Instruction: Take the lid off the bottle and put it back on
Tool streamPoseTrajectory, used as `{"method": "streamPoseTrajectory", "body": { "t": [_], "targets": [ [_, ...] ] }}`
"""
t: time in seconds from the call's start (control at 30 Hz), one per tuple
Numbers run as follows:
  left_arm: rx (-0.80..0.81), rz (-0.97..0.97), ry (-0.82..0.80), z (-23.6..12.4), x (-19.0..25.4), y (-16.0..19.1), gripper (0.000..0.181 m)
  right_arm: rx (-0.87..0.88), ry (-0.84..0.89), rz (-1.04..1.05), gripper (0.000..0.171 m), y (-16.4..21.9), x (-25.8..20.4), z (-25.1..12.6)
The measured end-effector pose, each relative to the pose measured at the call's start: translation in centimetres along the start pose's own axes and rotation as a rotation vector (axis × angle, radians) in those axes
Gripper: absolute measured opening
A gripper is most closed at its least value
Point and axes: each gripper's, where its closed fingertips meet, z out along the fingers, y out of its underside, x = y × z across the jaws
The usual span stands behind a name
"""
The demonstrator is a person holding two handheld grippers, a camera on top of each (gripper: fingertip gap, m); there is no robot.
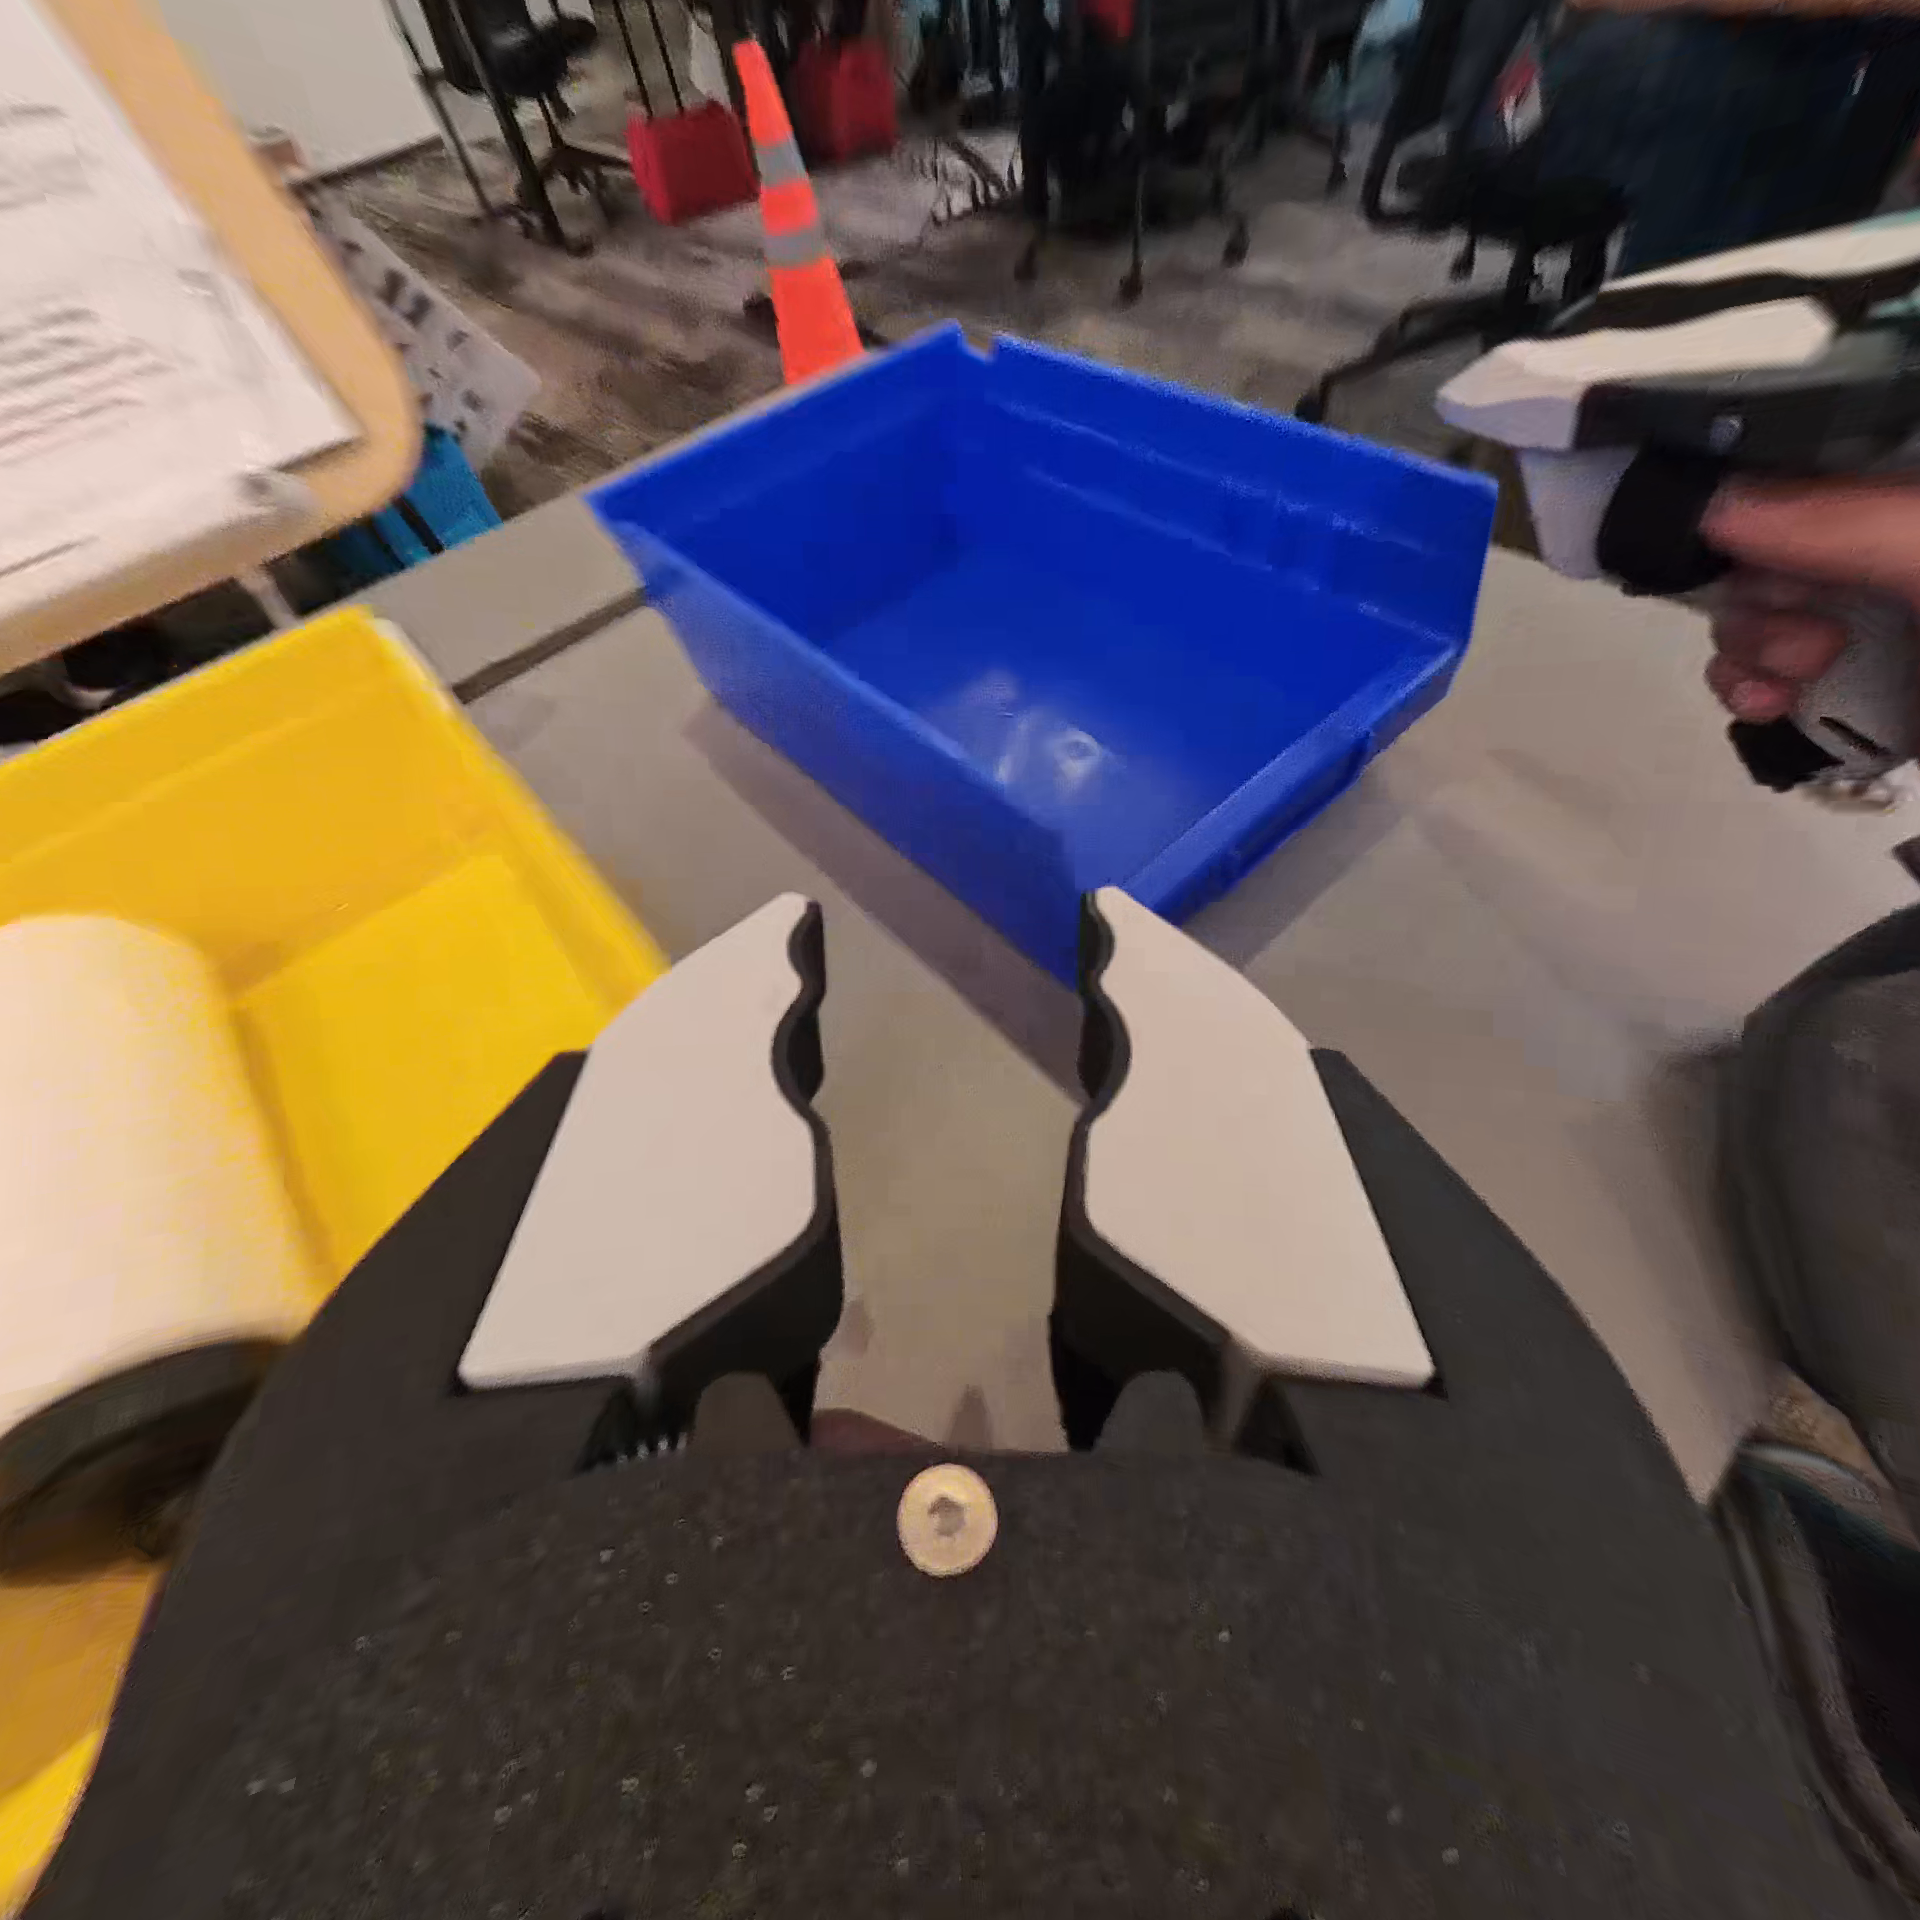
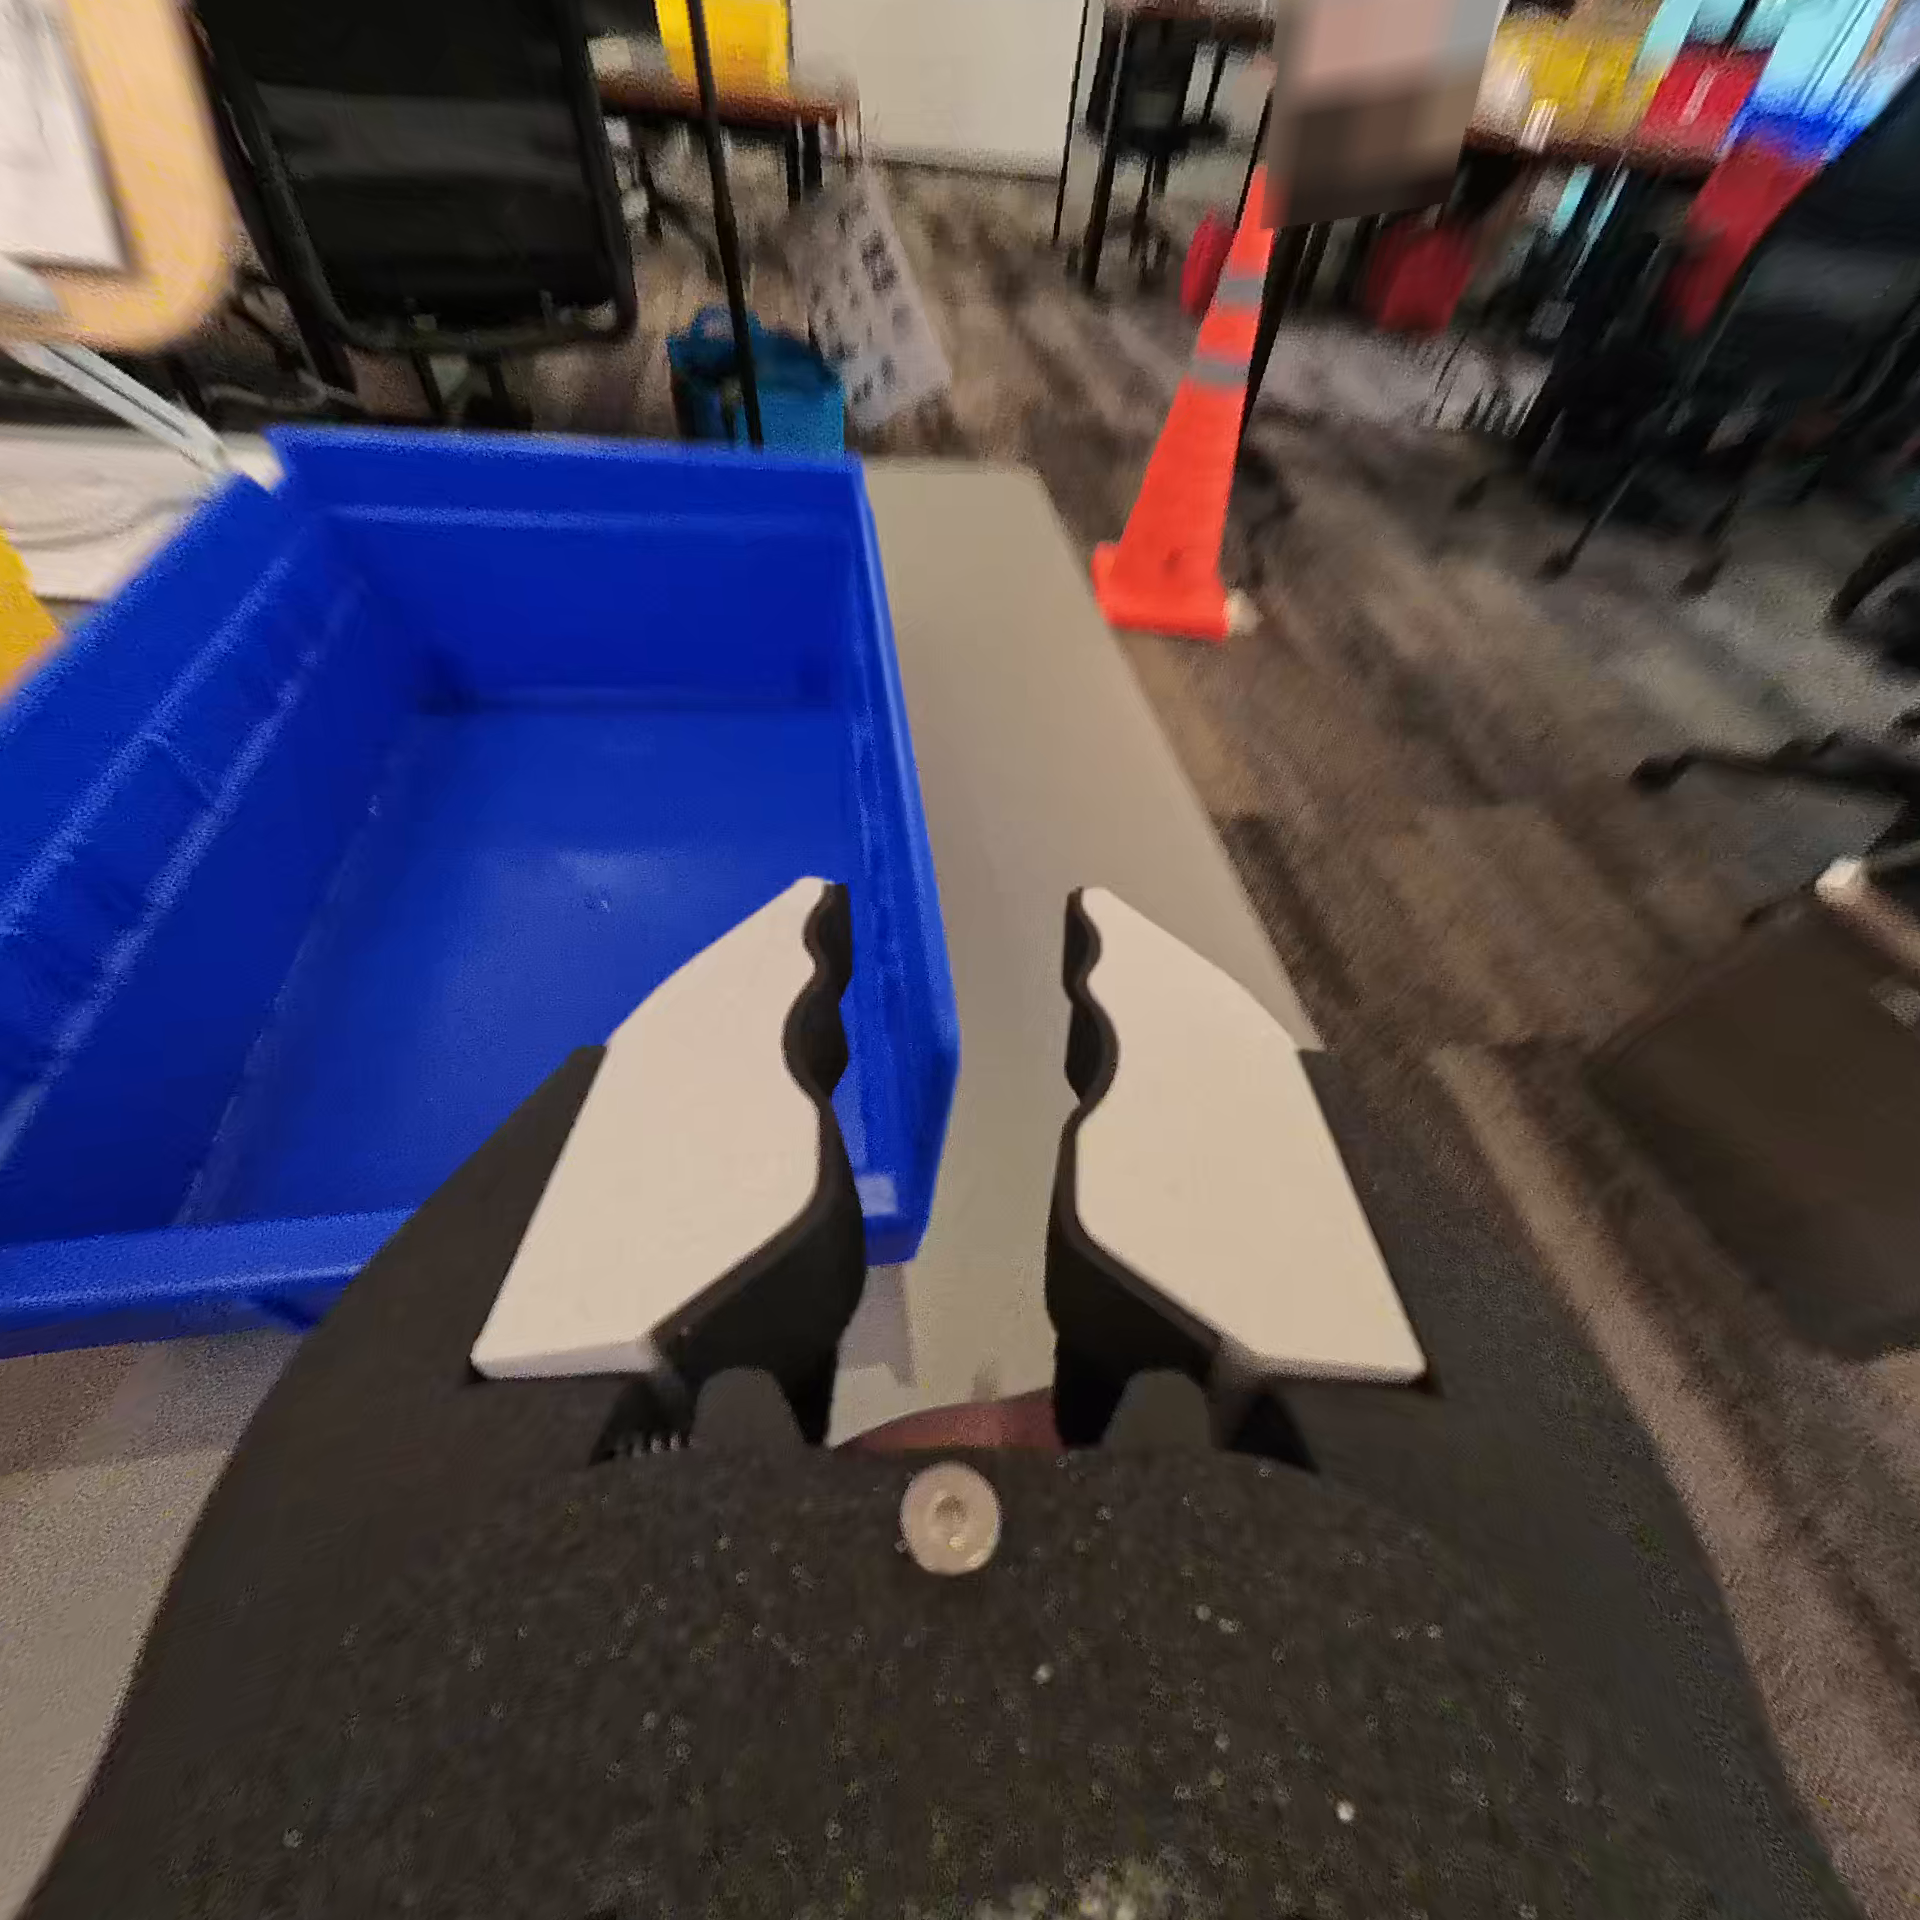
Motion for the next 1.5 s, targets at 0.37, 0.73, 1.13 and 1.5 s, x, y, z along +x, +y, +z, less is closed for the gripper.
{"method": "streamPoseTrajectory", "body": {
  "t": [0.37,0.73,1.13,1.5],
  "targets": [
    [-0.153,-0.299,-0.305,-7.5,-20.2,12.2,0.061,-0.036,-0.485,-0.103,0.060,0.7,-31.9,-4.9],
    [-0.171,-0.363,-0.423,-9.5,-26.3,13.9,0.003,-0.121,-0.301,0.016,0.005,1.4,-36.5,-1.9],
    [-0.188,-0.373,-0.591,-21.9,-40.2,20.1,0.002,-0.092,-0.450,-0.051,0.007,0.4,-56.6,-4.3],
    [-0.097,-0.516,-0.556,-23.8,-41.5,20.7,0.026,-0.229,-0.754,-0.114,0.020,1.9,-59.6,-7.7]
  ]
}}
